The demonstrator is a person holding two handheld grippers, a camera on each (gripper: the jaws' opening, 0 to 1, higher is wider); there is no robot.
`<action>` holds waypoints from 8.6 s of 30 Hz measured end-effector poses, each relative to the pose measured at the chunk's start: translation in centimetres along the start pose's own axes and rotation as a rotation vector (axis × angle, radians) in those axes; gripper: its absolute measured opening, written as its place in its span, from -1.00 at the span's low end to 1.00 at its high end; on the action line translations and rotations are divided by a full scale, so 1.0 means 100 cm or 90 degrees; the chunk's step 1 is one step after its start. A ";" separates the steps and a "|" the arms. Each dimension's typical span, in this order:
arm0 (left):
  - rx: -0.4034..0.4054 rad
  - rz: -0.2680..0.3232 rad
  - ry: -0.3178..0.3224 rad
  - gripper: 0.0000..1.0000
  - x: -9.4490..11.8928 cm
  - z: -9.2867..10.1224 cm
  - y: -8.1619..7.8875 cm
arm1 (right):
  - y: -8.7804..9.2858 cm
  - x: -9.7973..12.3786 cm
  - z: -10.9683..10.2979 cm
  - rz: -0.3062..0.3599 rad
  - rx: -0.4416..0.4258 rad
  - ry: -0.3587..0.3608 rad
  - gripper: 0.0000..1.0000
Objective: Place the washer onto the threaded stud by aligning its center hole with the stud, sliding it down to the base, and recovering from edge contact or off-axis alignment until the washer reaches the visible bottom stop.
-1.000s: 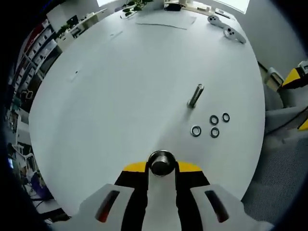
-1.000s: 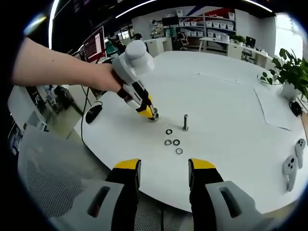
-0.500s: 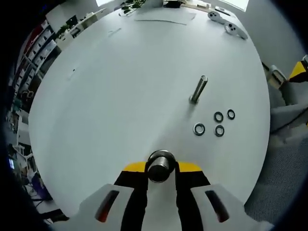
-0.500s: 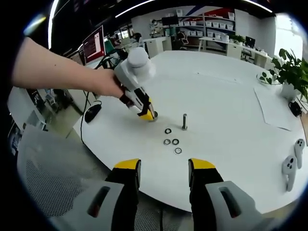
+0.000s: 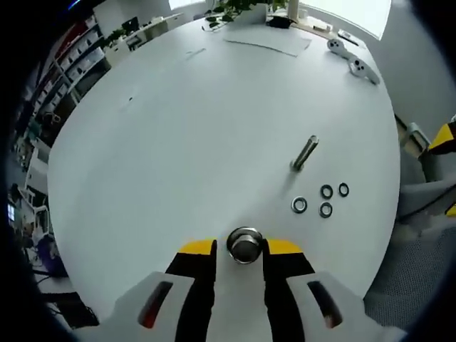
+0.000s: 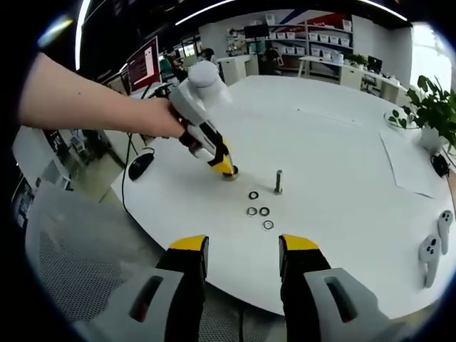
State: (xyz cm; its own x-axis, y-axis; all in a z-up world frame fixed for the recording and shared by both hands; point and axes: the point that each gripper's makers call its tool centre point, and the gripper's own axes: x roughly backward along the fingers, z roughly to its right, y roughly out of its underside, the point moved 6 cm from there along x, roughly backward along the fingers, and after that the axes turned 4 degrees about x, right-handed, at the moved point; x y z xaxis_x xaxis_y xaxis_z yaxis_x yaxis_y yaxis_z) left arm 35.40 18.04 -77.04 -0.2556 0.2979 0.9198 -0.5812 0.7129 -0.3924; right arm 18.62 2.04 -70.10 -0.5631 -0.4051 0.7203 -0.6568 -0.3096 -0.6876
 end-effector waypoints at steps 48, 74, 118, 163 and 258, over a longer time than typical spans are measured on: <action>0.196 0.265 -0.043 -0.42 0.109 0.017 0.071 | 0.002 -0.004 -0.001 -0.007 0.037 0.015 -0.15; 0.224 0.335 -0.014 -0.39 0.141 0.035 0.102 | 0.004 -0.002 0.011 -0.010 0.030 0.073 -0.12; 0.208 0.411 -0.048 -0.31 0.174 0.046 0.102 | -0.008 -0.025 0.010 -0.039 0.051 0.054 -0.11; 0.185 0.427 -0.020 -0.26 0.165 0.047 0.102 | 0.010 -0.107 0.031 -0.214 0.138 -0.001 -0.27; 0.170 0.261 0.045 -0.21 0.128 0.067 0.126 | 0.012 -0.135 0.039 -0.331 0.260 -0.045 -0.70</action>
State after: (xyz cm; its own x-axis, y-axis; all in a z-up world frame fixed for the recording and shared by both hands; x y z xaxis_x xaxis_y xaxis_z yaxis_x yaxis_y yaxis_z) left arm 19.60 26.56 -70.31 -0.4574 0.5687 0.6837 -0.6239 0.3426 -0.7024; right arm 27.41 3.81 -81.05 -0.1801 -0.1661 0.9695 -0.5827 -0.7760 -0.2412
